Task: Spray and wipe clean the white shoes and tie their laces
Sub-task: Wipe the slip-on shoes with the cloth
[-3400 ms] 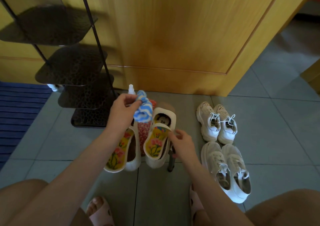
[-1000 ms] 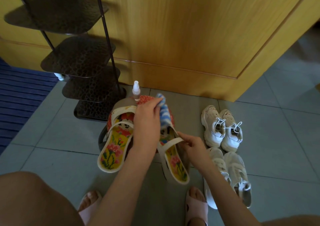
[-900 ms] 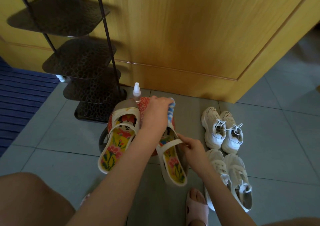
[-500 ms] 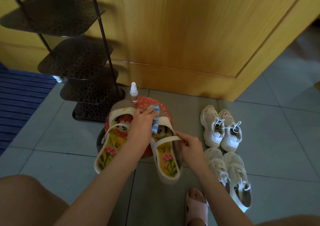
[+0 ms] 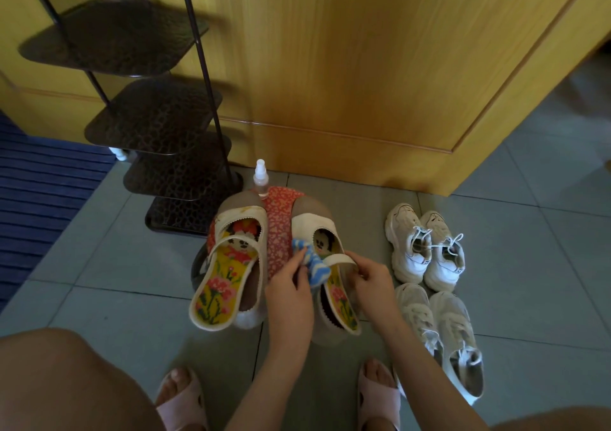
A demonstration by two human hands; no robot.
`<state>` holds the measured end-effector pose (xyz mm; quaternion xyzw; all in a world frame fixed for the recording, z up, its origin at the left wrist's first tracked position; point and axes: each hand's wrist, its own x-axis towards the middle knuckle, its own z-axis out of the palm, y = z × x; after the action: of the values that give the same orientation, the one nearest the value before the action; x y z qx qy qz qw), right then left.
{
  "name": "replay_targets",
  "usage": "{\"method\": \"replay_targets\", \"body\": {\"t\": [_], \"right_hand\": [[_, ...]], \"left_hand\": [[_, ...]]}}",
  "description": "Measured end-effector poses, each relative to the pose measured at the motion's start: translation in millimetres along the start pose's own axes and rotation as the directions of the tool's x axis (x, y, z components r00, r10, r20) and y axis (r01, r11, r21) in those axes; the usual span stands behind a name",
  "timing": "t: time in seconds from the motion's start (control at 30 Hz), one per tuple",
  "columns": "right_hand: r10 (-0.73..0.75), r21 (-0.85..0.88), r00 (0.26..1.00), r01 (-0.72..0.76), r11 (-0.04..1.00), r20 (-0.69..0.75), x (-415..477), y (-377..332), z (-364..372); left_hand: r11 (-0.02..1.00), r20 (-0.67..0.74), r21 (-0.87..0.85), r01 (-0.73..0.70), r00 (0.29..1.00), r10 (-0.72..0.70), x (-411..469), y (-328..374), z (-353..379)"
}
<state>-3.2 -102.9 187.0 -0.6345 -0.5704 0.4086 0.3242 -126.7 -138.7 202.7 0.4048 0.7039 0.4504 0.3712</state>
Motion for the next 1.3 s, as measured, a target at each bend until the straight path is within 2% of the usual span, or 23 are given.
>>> {"method": "replay_targets", "body": {"t": [0.37, 0.67, 0.9, 1.0, 1.07, 1.2, 1.3], "right_hand": [[0.020, -0.032, 0.999, -0.021, 0.999, -0.038, 0.7, -12.8, 1.6], [0.059, -0.169, 0.997, -0.065, 0.984, -0.040, 12.9, -29.0, 14.8], [0.087, -0.220, 0.996, -0.089, 0.971, -0.020, 12.0, -34.1, 17.9], [0.115, -0.152, 0.993, -0.112, 0.982, 0.012, 8.8, -33.6, 13.7], [0.184, -0.020, 0.982, -0.183, 0.983, 0.035, 0.3, -32.5, 8.4], [0.265, 0.171, 0.964, -0.257, 0.951, -0.025, -38.2, -23.4, -1.6], [0.382, 0.354, 0.915, -0.401, 0.845, 0.125, -59.8, -12.2, 5.2]], "left_hand": [[0.977, 0.124, -0.110, 0.185, 0.977, -0.171, -35.0, -32.4, -18.1], [0.932, -0.001, -0.265, 0.246, 0.967, -0.256, -54.1, -38.7, -17.4], [0.907, 0.012, -0.322, 0.273, 0.959, -0.284, -75.5, -55.7, -14.3], [0.867, 0.051, -0.372, 0.332, 0.940, -0.339, -82.8, -60.2, -14.5], [0.836, 0.064, -0.421, 0.352, 0.931, -0.360, -82.6, -57.0, -15.9], [0.828, -0.008, -0.481, 0.288, 0.943, -0.333, -74.8, -46.1, -18.5], [0.866, -0.065, -0.456, 0.206, 0.963, -0.263, -72.3, -42.6, -12.5]]}}
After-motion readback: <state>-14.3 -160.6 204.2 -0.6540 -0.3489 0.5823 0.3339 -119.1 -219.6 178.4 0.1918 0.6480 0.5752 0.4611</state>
